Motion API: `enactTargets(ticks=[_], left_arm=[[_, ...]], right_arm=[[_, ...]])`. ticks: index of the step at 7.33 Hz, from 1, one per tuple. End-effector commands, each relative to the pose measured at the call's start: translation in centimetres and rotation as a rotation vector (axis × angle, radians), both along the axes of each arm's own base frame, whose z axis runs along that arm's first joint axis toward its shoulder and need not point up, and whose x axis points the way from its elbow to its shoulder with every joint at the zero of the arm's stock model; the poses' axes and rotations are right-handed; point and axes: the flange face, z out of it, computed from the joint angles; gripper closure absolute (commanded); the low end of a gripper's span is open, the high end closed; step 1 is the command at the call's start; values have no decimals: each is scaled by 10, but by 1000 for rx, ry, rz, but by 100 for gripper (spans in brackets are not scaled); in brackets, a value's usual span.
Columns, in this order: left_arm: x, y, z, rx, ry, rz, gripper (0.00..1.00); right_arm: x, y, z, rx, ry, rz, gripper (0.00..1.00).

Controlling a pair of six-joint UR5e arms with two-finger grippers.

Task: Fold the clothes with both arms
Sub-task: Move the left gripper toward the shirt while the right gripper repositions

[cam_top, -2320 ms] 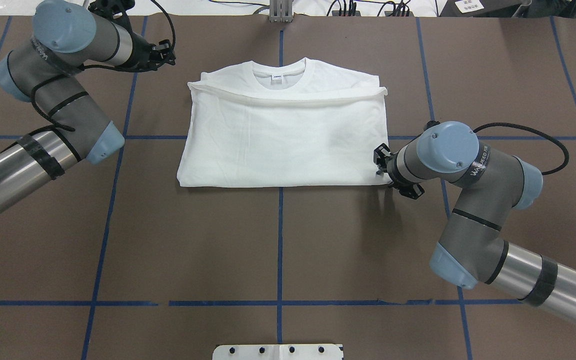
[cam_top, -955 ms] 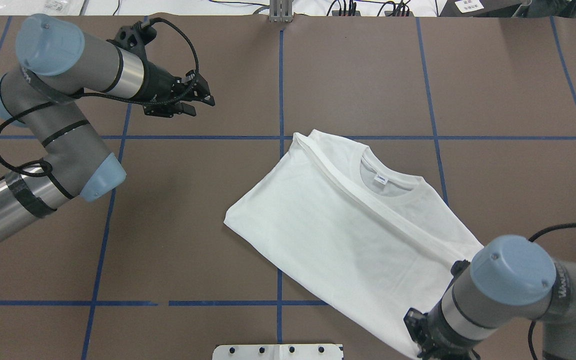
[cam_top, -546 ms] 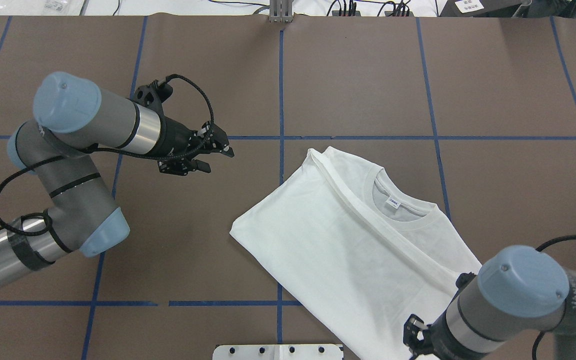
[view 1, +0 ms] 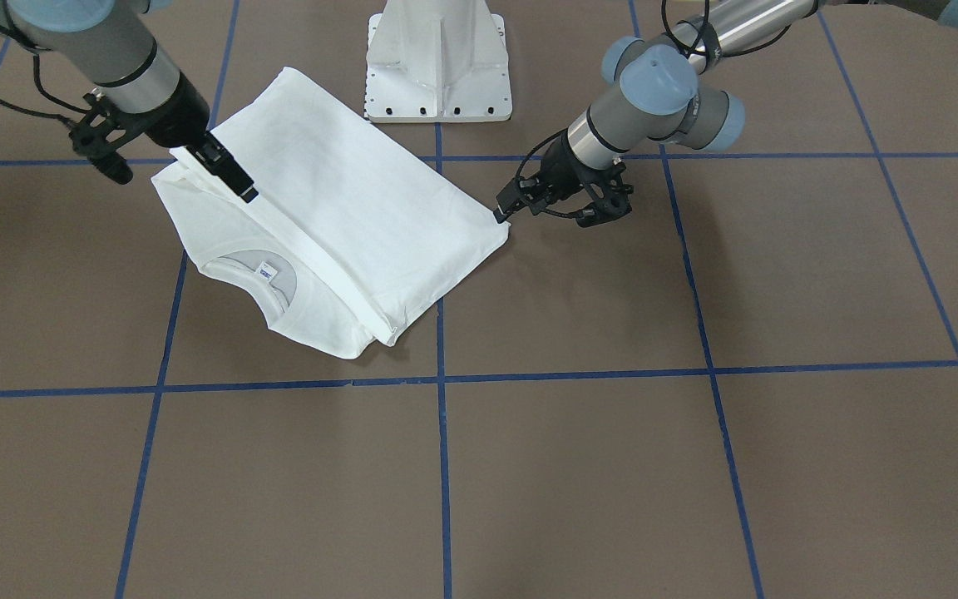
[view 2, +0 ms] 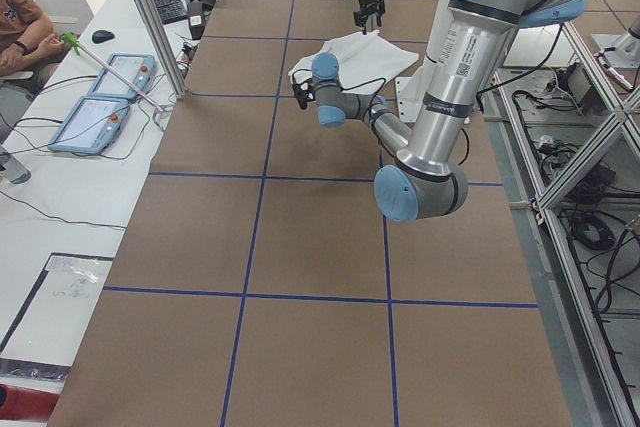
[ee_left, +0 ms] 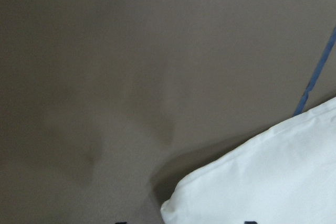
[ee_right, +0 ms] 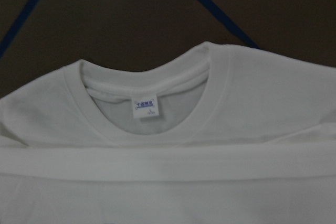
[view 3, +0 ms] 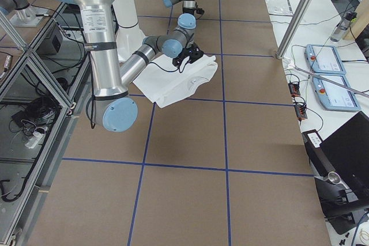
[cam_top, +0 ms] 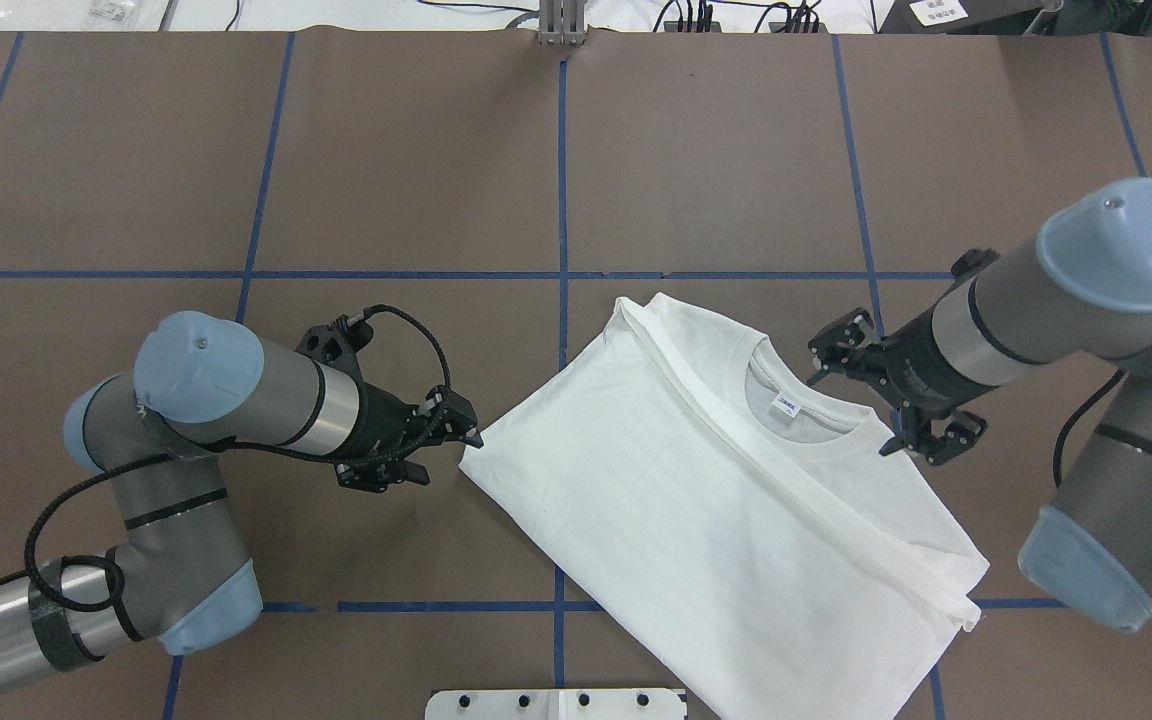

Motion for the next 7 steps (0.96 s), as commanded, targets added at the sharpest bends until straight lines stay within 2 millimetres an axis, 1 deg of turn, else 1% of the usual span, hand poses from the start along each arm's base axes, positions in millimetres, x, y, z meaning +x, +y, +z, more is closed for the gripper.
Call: enactTargets(ticks=[1, 2, 3, 4, 6, 7], left_arm=[[17, 13, 0, -1, -5, 22, 22], [18, 13, -5, 2, 2, 22, 27], [19, 11, -4, 5, -1, 19, 28], [21, 7, -8, 24, -2, -22, 30], [25, 6, -9, 35, -5, -45, 36], [25, 6, -8, 34, -8, -46, 41]], right_arm=[[35, -65, 32, 156, 71, -23, 0], [35, -70, 35, 166, 78, -30, 0], [36, -70, 38, 161, 82, -32, 0], [36, -70, 39, 160, 84, -31, 0], [32, -73, 48, 146, 96, -35, 0], [33, -73, 43, 150, 90, -32, 0]])
